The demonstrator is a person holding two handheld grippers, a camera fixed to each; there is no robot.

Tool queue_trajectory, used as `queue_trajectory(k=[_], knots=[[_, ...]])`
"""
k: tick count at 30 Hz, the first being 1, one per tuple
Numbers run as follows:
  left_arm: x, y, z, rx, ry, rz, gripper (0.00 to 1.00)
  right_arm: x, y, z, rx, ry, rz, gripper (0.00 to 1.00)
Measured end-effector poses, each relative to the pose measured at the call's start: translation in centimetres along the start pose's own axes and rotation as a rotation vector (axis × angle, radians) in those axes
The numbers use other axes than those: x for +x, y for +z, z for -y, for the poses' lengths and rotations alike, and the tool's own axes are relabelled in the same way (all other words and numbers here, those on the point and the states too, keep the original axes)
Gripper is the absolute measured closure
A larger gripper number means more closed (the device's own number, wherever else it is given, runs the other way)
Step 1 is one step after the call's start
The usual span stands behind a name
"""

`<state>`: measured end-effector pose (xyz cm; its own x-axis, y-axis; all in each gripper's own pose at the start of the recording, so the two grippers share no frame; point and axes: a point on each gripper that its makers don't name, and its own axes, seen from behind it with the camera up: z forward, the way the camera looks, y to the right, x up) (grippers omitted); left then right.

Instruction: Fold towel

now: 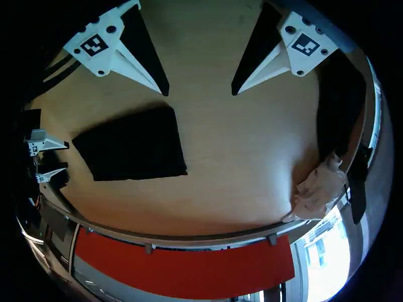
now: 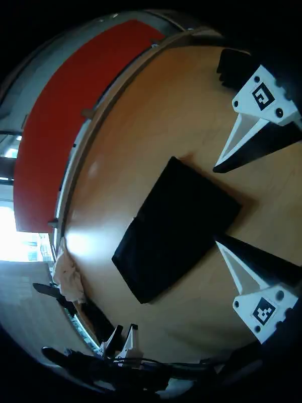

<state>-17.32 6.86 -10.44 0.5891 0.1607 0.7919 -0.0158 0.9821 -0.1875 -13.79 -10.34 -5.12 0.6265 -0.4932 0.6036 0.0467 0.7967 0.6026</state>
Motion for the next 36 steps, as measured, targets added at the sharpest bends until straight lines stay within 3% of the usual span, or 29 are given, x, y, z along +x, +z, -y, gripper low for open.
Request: queue_trajectory(k=[9, 18, 29, 36], knots=[[-0.4, -0.8, 0.4, 0.007, -0.023, -0.001, 0.08, -2.1, 0.9, 0.5, 0.039, -0.027, 0.052, 0.06], [-0.7, -0.9, 0.4, 0.007, -0.037, 0.002, 0.08, -3.6, 1.4, 0.6, 0.071, -0.048, 0.090, 0.14], [-0.7, -0.8, 0.6, 0.007, -0.041, 0.006, 0.08, -4.2, 1.4, 0.4, 0.121, -0.050, 0.134, 0.48], [-0.7, -0.7, 0.8, 0.009, -0.038, 0.010, 0.08, -4.4, 1.3, 0.2, 0.130, -0.058, 0.149, 0.60]])
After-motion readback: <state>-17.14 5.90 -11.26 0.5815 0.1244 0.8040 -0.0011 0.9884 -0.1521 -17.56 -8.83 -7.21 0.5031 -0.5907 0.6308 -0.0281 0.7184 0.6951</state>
